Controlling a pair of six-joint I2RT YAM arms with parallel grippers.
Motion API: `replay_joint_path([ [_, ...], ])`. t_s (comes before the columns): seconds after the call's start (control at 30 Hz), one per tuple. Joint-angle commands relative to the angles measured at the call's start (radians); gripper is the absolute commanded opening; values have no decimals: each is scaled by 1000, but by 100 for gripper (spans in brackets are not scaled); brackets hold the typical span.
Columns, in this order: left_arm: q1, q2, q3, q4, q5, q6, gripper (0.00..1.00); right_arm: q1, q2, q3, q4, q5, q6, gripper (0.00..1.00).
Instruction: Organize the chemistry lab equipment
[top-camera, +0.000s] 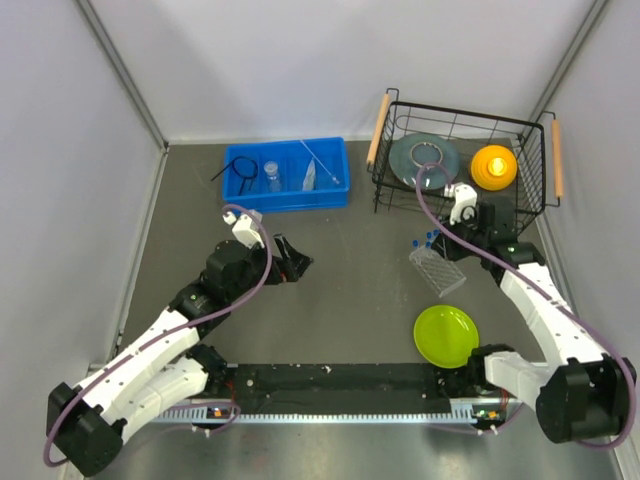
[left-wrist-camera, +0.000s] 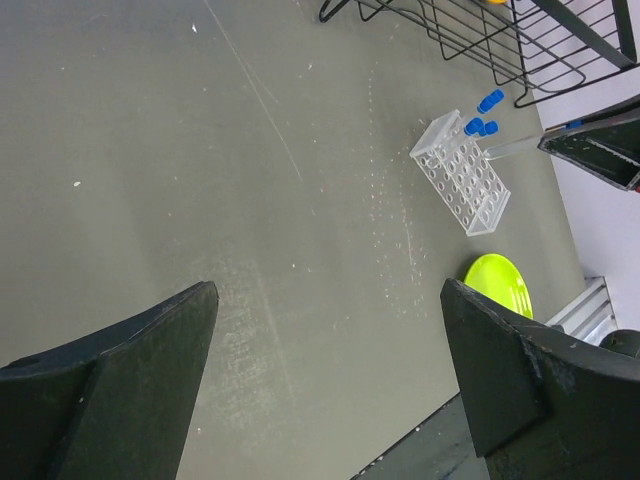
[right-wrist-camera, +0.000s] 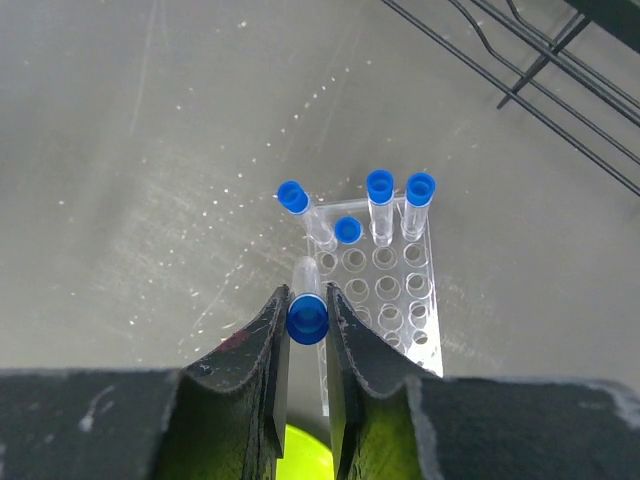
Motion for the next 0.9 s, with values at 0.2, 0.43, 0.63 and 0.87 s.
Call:
replay_joint_path([
  [0.2, 5, -16, -11, 26, -15, 38, 99, 24, 94, 16, 52, 52, -58, 15],
  [0.43, 5, -23, -14, 23, -21, 48, 99, 40, 149, 32, 66, 65, -64, 15],
  [0.63, 5, -26, -18, 23, -21, 49, 99, 56, 183, 41, 71, 69, -65, 15],
  [0.87, 4, -27, -21, 15, -27, 52, 99, 63, 212, 45, 74, 77, -70, 15],
])
